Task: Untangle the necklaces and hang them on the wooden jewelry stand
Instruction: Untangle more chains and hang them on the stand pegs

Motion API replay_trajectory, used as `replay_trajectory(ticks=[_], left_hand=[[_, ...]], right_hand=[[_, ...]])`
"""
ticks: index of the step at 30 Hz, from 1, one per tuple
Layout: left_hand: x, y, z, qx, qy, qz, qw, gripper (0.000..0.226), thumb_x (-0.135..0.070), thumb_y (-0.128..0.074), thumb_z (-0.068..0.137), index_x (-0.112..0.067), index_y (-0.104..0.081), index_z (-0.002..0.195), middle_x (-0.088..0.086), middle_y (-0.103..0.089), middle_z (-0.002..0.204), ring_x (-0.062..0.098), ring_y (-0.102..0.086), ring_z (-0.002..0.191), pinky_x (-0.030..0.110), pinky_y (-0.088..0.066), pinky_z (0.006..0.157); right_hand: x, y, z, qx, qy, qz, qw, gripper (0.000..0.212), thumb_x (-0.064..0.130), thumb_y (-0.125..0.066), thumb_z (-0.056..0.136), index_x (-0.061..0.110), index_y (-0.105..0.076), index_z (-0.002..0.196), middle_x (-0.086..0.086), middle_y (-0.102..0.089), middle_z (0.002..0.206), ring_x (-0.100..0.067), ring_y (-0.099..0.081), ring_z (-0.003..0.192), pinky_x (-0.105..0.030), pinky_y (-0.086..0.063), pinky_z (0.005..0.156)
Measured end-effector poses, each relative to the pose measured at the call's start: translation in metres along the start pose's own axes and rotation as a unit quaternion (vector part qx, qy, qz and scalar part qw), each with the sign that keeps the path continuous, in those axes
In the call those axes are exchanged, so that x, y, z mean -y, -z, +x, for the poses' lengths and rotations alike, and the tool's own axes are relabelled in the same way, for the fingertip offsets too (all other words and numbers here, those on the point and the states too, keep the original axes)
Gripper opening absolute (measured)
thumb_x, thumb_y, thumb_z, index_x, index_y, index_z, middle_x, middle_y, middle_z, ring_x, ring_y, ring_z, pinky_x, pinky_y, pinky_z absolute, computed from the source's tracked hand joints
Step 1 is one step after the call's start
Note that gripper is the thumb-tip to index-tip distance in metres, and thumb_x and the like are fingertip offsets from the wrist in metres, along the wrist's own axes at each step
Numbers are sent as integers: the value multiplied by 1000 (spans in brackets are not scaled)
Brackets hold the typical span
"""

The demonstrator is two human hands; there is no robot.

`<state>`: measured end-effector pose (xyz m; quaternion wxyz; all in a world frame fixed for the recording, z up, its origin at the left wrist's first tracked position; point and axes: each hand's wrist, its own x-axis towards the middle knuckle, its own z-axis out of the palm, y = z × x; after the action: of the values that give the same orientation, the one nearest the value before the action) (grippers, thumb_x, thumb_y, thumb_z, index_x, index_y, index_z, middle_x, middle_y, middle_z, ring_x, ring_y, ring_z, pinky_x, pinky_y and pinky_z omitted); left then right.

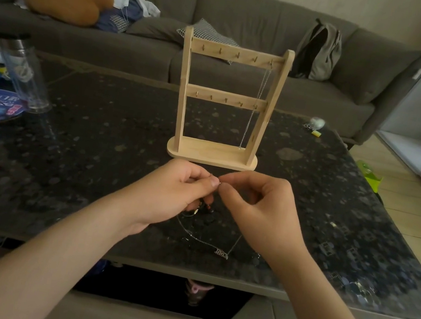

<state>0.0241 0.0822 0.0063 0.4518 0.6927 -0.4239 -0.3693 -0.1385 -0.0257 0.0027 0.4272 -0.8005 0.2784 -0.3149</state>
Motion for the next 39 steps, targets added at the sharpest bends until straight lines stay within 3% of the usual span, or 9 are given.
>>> replay_trajectory(ticks=[4,7,13,16,19,22,27,33,39], left_hand=[[2,2,1,-22,6,-34,999,24,-29,-62,109,-19,-83,101,-9,-73,77,1,-52,60,27,-48,74],[1,3,1,-28,6,-54,998,23,-28,-65,108,-17,-84,101,-6,-74,79,5,-51,61,29,-46,72],[-1,3,-2,-23,-4,-63,998,23,-26,-65,108,-19,-85,100,6,-80,92,5,-50,63,23,-47,72],[-3,3,-3,-23,-6,-71,997,23,-26,-65,108,-17,-85,99,3,-77,86,6,-50,63,19,-46,69],[-4,3,-5,-9,1,-56,998,24,-28,-62,109,-17,-83,103,-7,-71,76,3,-50,61,21,-48,72],[-6,5,-6,-1,6,-50,999,26,-27,-60,110,-16,-81,101,-10,-68,71,5,-48,61,20,-47,70],[-4,7,-5,4,11,-39,999,28,-28,-62,109,-11,-81,98,-5,-67,74,8,-47,62,26,-44,72],[-4,5,-3,-1,19,-56,998,29,-27,-64,108,-8,-80,94,-2,-66,75,7,-48,60,27,-41,67],[-5,6,-3,-3,30,-102,994,25,-24,-67,106,-9,-81,93,2,-68,78,10,-54,63,31,-43,69]], right_hand=[[1,-1,-1,-33,72,-97,992,5,24,-80,94,28,-83,94,22,-75,78,4,-69,81,-8,-47,70],[-2,-2,-2,-50,120,-157,979,6,30,-80,92,35,-82,96,23,-74,83,1,-62,92,-8,-42,78],[-2,-2,-3,-59,140,-154,976,9,27,-78,89,36,-80,89,21,-70,76,-3,-59,90,-6,-39,78],[-2,-1,-2,-62,154,-136,977,4,29,-78,88,33,-79,89,19,-71,74,-7,-63,87,-9,-42,77],[-2,2,-1,-30,150,-80,985,6,23,-81,89,29,-78,89,13,-74,73,-12,-71,75,-27,-57,70],[-2,5,-1,-7,151,-65,986,8,20,-84,91,26,-78,90,11,-75,72,-15,-72,66,-37,-59,62],[-4,8,0,13,157,-82,984,9,26,-88,89,26,-79,89,12,-75,72,-15,-69,63,-27,-54,58],[-5,5,-1,-7,174,-100,980,9,20,-88,88,21,-79,88,14,-73,72,-10,-69,67,-10,-46,60],[-4,3,-1,-16,169,-96,981,7,18,-87,89,21,-80,89,13,-73,71,-14,-68,65,-20,-53,58]])
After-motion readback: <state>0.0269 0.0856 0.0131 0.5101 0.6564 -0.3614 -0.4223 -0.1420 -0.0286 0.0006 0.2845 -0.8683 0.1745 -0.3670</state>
